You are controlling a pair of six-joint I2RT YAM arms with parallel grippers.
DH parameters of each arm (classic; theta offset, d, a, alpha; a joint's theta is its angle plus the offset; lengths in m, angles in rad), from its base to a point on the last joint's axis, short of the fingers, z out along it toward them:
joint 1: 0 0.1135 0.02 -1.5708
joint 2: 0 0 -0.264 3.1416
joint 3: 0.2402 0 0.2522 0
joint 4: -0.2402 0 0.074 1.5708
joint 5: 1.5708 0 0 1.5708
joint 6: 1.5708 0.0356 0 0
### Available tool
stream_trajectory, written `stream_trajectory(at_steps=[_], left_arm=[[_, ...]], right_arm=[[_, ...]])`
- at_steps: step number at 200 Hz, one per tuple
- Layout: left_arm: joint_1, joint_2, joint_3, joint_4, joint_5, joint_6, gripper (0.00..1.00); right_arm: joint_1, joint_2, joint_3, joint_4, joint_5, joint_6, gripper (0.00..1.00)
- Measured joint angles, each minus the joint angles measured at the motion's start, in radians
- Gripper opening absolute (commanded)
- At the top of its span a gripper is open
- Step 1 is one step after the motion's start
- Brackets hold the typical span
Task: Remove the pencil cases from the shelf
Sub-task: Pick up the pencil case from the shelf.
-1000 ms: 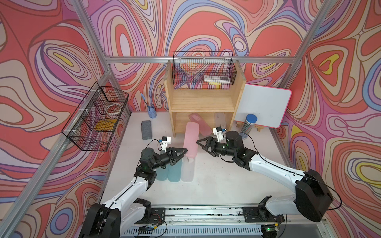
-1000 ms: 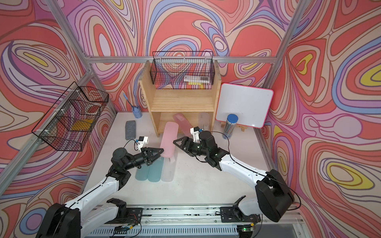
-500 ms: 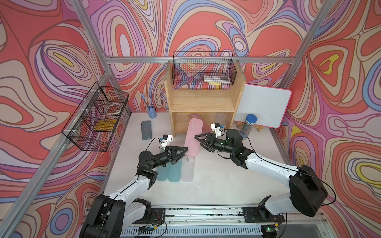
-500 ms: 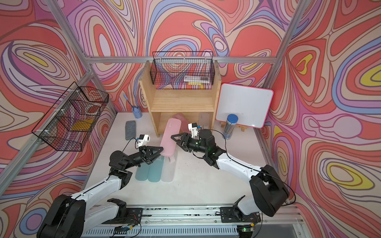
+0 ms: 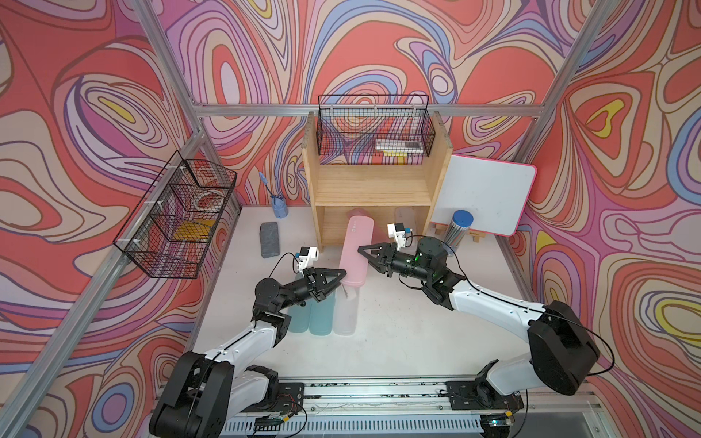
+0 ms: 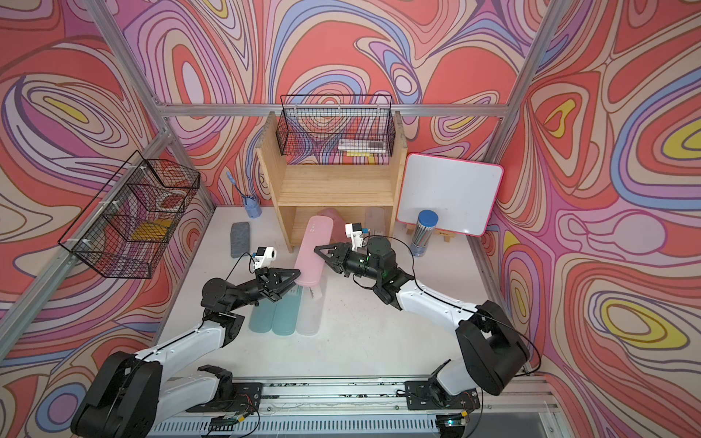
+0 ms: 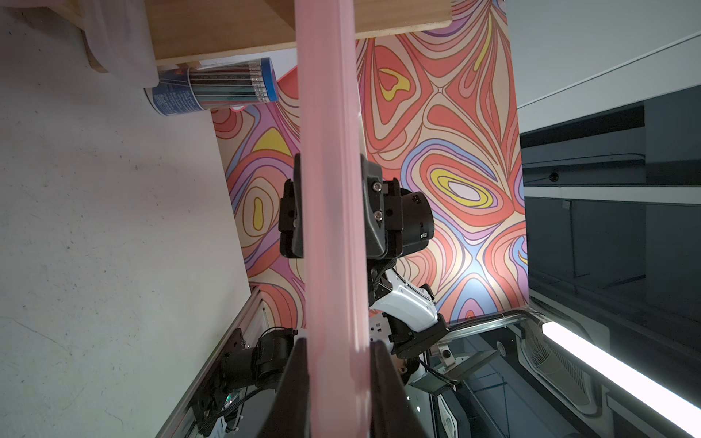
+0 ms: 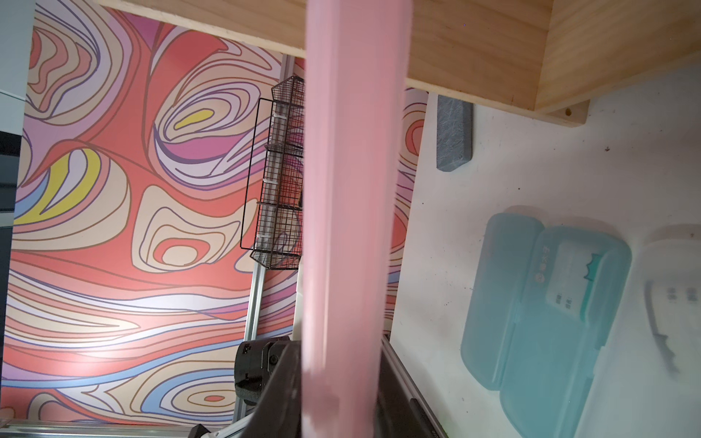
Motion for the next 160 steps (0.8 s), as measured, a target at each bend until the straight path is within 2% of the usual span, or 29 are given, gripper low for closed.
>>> stream_trajectory(at_steps=[37,55,93,132,160], left_arm=[[-0.003,-0.082,0.005,-0.171,-0.007,0.08,0.76],[-0.003,-0.139,0.016,-0.31,-0.019,0.151,0.9],[-0.003,-0.248,0.085,-0.729,-0.098,0.345,0.98],[-0.003,-0.348,0.216,-1.203,-0.271,0.554,0.99],[-0.003,-0.395,0.272,-1.429,-0.391,0.643,0.99]], right_arm=[[0.0,0.0,0.0,-0.021,-0.002,-0.016,0.24],[0.0,0.0,0.0,-0.053,-0.002,-0.036,0.23],[0.0,-0.031,-0.003,-0.24,0.016,-0.143,0.23],[0.0,-0.118,-0.08,-0.417,0.071,-0.257,0.23],[0.0,-0.155,-0.171,-0.468,0.105,-0.288,0.23]])
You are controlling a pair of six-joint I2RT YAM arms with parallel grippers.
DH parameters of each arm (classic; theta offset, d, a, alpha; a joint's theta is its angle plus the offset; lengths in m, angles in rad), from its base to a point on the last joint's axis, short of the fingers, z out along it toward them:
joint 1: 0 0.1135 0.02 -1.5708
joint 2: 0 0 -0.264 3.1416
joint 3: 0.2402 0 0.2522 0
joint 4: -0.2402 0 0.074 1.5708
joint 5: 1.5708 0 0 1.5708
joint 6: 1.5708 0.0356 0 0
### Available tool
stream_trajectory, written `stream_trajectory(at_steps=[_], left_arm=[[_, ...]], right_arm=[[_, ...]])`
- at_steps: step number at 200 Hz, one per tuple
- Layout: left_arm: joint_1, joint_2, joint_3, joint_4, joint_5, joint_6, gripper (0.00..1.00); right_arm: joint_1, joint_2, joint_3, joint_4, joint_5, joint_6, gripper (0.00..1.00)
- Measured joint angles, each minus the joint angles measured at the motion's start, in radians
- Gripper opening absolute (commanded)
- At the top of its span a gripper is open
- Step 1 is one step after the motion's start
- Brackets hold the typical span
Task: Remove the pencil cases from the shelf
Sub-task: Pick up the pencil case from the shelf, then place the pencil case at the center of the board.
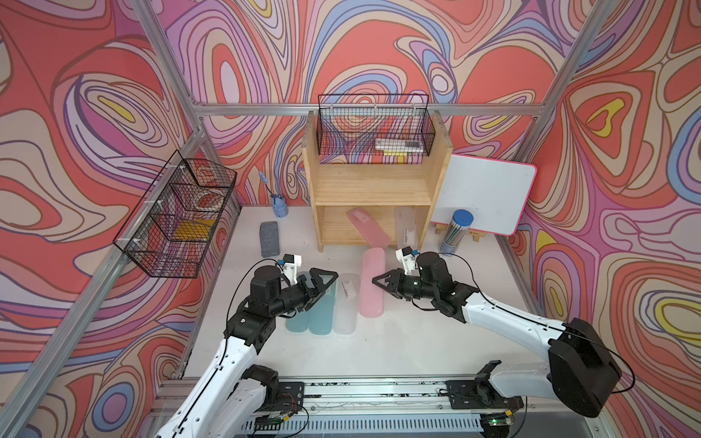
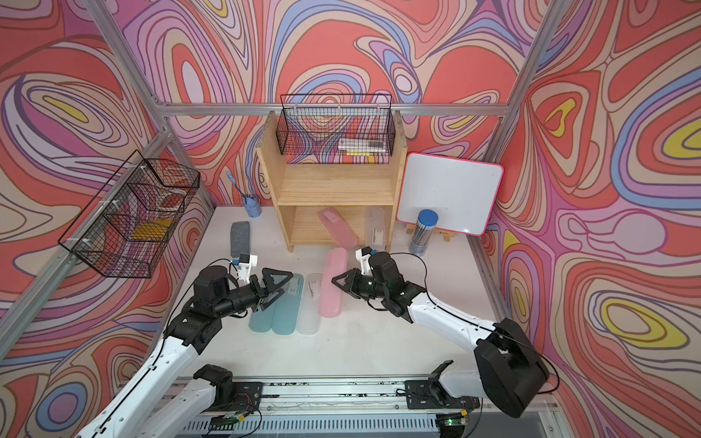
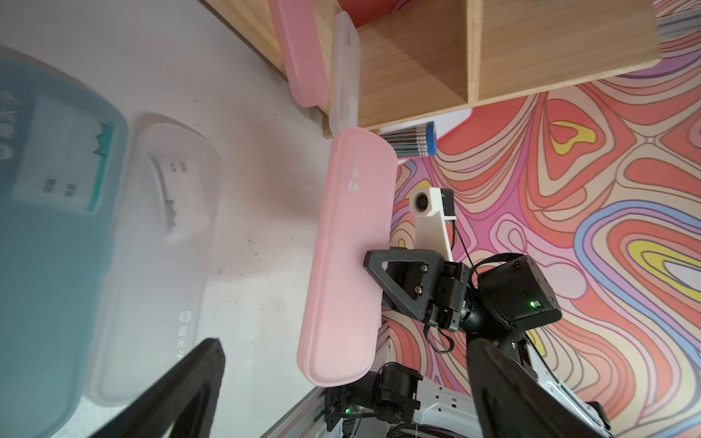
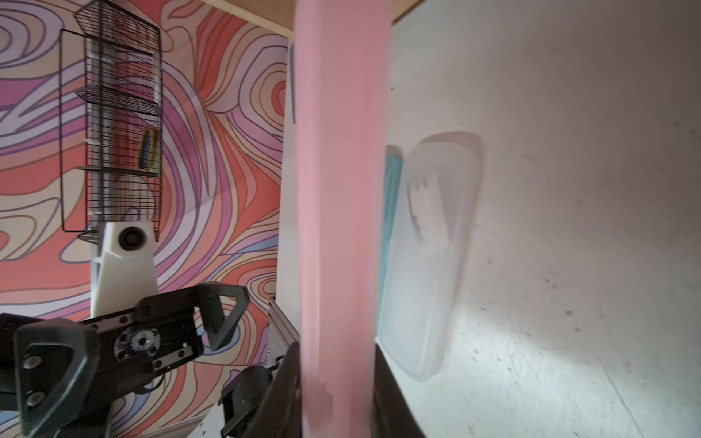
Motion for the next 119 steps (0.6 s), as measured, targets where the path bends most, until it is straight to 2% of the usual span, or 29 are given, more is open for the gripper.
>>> stream_trajectory(at_steps=[53,119], left_arm=[[0.0,-0.062,0.017,-0.235,-0.163,0.057,0.99],[0.0,-0.066,0.019,-0.295,-0.201,0.059,0.99]], right_arm=[[0.0,-0.008,-0.111,-0.001,0.039,-0.02,0.23],[0.015,0.1,-0.132,0.122,0.047,-0.013,0.23]])
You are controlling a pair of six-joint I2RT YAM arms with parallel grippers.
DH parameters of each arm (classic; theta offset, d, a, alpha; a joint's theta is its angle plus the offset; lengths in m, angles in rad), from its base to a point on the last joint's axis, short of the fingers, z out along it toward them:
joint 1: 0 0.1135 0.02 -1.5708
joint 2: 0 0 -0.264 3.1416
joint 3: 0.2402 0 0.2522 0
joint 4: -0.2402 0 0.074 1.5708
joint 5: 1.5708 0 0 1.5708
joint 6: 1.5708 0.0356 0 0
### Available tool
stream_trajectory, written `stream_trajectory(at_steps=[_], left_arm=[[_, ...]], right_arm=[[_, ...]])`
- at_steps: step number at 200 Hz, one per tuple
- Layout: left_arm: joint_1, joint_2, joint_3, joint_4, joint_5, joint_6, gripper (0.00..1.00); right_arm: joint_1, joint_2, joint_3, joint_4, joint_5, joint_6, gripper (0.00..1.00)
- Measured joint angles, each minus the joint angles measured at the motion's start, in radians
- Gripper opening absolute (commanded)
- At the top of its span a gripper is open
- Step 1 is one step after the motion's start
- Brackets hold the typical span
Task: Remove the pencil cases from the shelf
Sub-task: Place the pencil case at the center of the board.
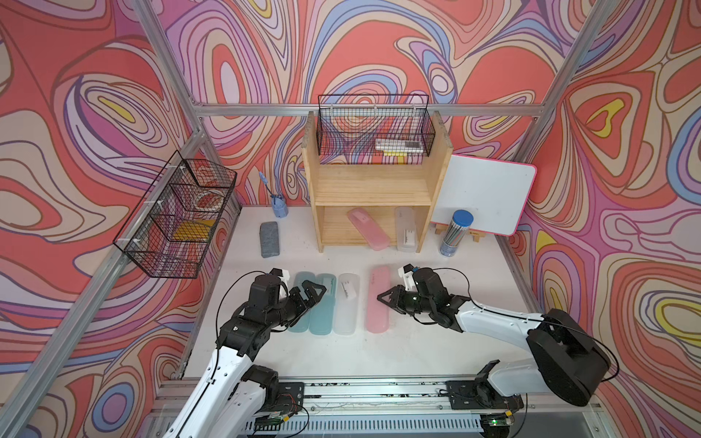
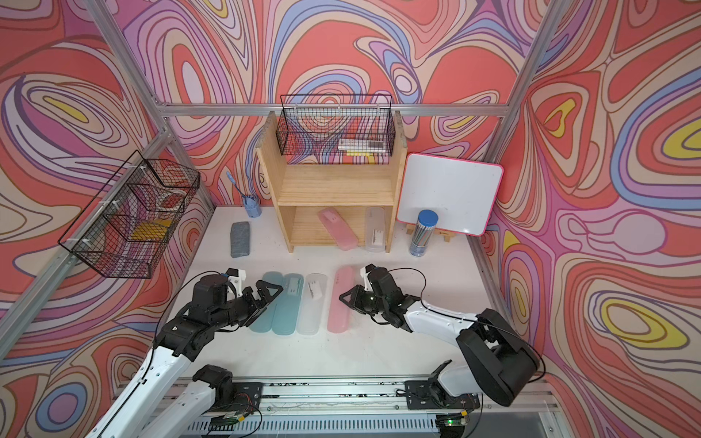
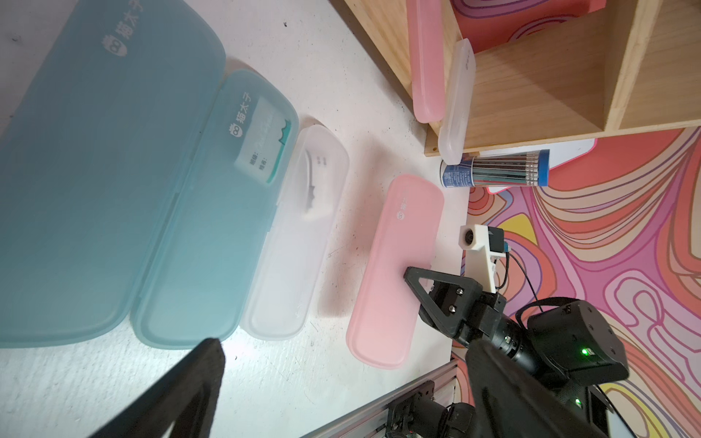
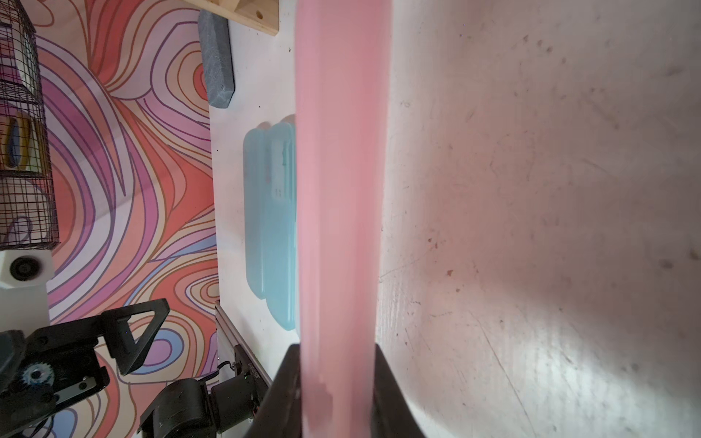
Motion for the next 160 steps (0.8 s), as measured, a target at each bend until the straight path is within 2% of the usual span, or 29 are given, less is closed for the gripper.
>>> stream_trajectory(at_steps=[160], left_arm=[[0.0,-0.026,0.0,-0.031,-0.015,-0.004,0.99]], right_arm=[[0.053,0.271,0.064,0.182,0.004,0.053,0.23]])
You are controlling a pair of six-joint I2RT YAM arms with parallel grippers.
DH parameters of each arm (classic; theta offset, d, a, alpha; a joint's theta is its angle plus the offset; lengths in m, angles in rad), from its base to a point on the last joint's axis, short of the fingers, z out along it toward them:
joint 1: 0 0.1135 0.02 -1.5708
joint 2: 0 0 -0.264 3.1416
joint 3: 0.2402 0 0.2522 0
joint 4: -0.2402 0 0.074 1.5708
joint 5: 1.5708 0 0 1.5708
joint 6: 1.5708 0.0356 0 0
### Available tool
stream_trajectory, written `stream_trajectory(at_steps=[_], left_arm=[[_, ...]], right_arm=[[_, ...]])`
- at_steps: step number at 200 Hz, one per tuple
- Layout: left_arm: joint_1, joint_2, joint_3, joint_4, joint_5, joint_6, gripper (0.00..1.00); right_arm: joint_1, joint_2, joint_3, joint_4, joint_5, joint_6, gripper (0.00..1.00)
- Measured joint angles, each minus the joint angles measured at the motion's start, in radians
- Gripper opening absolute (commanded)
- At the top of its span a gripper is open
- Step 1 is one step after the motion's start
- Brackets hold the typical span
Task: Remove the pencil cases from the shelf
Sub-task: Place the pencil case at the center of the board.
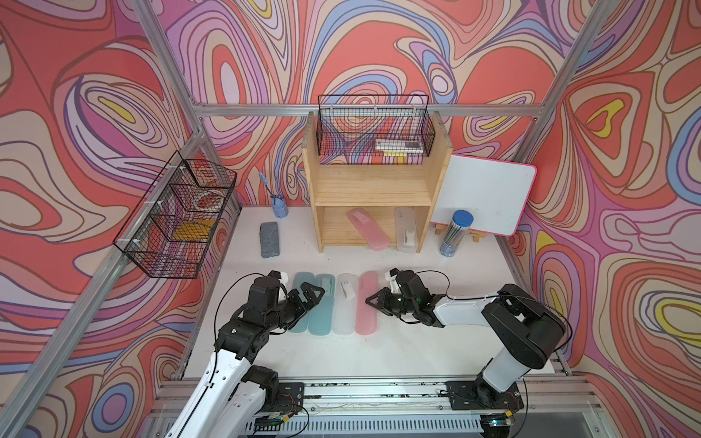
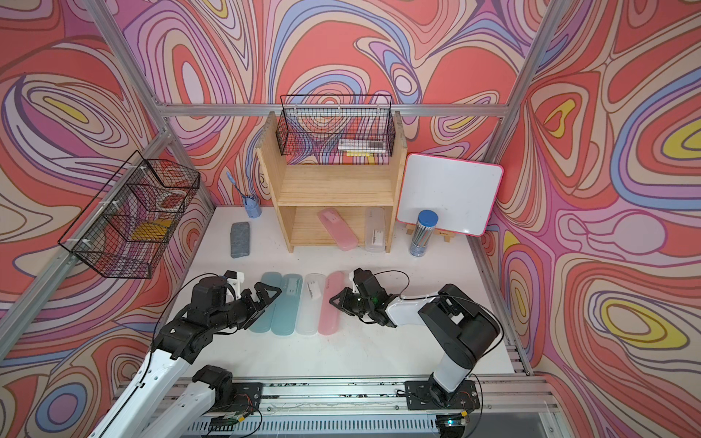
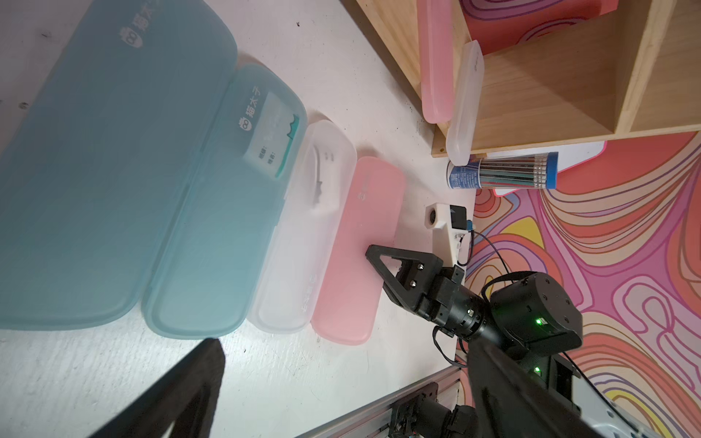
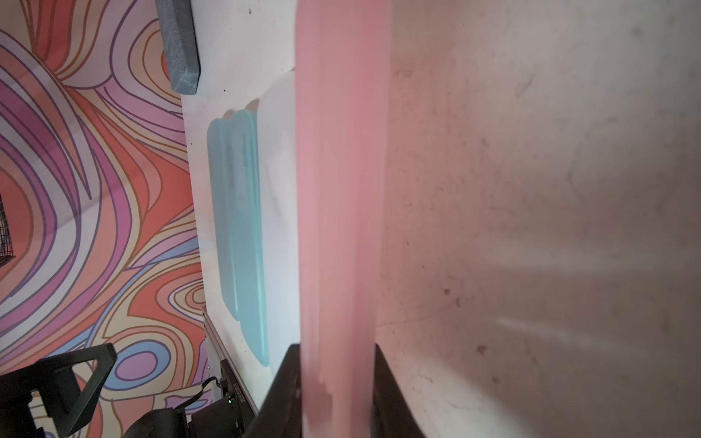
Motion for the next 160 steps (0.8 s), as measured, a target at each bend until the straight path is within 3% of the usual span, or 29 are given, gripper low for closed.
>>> stream_trajectory(at_steps=[49,101,160], left_arm=[[0.0,-0.022,0.0,-0.029,-0.007,-0.001,0.99],[0.0,-0.032,0.0,-0.035,-0.014,-0.003,0.99],[0.0,-0.033,0.0,-0.034,-0.015,-0.018,0.99]], right_arm=[[0.01,0.042,0.027,0.034,-0.006,0.011,0.25],[0.012,0.041,0.034,0.002,0.003,0.014,0.54],[0.012,-0.034,0.093,-0.178,0.051,-0.038,0.64]])
